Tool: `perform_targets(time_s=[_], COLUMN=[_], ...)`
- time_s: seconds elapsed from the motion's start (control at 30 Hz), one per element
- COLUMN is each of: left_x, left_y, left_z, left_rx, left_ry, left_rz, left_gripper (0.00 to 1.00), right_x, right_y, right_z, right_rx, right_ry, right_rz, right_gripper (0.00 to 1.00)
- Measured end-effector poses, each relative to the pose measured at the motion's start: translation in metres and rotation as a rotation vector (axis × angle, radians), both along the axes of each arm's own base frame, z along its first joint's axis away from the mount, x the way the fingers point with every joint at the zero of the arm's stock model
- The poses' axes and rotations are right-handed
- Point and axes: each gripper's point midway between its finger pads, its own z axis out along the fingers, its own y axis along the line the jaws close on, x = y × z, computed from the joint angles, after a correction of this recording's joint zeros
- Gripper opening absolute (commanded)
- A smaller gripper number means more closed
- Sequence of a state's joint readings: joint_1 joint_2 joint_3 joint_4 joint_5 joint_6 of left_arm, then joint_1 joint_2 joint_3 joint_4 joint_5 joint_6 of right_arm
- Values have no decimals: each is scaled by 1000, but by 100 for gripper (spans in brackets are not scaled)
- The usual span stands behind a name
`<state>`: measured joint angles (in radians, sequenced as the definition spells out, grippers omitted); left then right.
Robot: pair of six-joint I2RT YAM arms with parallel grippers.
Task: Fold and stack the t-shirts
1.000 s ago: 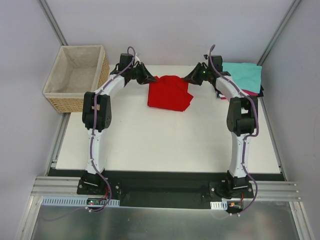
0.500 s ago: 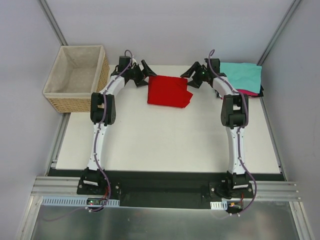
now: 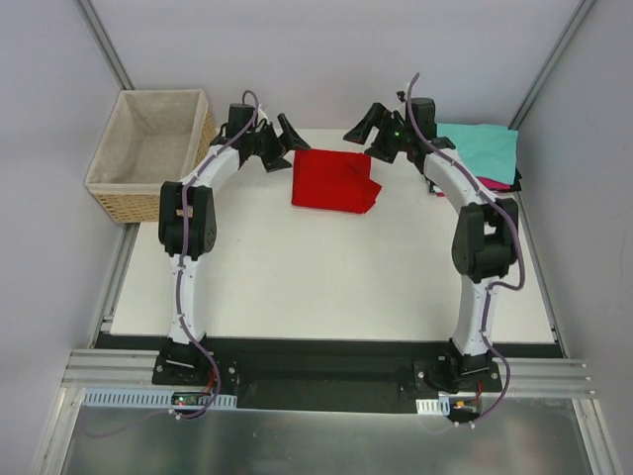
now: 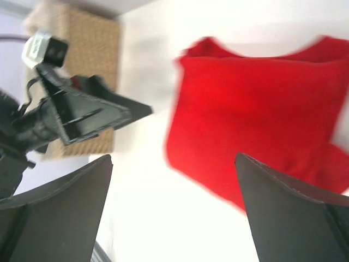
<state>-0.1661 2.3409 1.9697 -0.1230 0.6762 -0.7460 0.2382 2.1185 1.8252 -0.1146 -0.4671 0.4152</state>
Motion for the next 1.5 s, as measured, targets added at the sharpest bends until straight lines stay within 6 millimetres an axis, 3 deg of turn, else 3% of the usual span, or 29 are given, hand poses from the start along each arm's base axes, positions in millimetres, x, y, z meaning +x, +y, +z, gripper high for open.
perform_targets(time_s=[0.1,0.2,0.3,0.37,0.47,0.57,0.63,0.73,0.83,0.97,1.13,1.3,1.5], left_x=[-27,-53,-79,-89,-98,-96,-90,-81,-68,-50,-41,-59,-95], left_y=[-16,-33,-55,-67,-85,-96,-98,-99,-96,-92,-84,-76,-79], left_z=[53,99,128,131,114,81,54,14,-9,-18,-35,-70,-72], left_rx=[-1,-10,-17,-21,-15,-1,15,46,59,58,61,71,62], left_ry=[-88,-182,-254,-267,-237,-186,-142,-85,-53,-57,-46,7,-8], left_rz=[-40,-86,-145,-174,-213,-234,-233,-225,-211,-194,-176,-176,-185], left_gripper=[99,99,99,99,99,99,99,99,99,99,99,99,99], right_x=[-36,-64,-87,-103,-126,-148,-160,-171,-183,-193,-199,-203,-212], right_y=[18,21,8,-2,-18,-33,-41,-50,-53,-56,-60,-62,-64], right_z=[53,73,53,29,-9,-20,-11,19,50,68,60,51,61], right_rx=[6,6,-19,-42,-76,-88,-84,-63,-45,-37,-45,-51,-45], right_ry=[-111,-161,-135,-82,0,33,10,-70,-158,-213,-192,-160,-177], right_rz=[58,86,73,62,37,19,7,-7,-6,-2,-4,-5,-7], right_gripper=[98,98,98,98,98,98,98,98,98,98,98,98,98])
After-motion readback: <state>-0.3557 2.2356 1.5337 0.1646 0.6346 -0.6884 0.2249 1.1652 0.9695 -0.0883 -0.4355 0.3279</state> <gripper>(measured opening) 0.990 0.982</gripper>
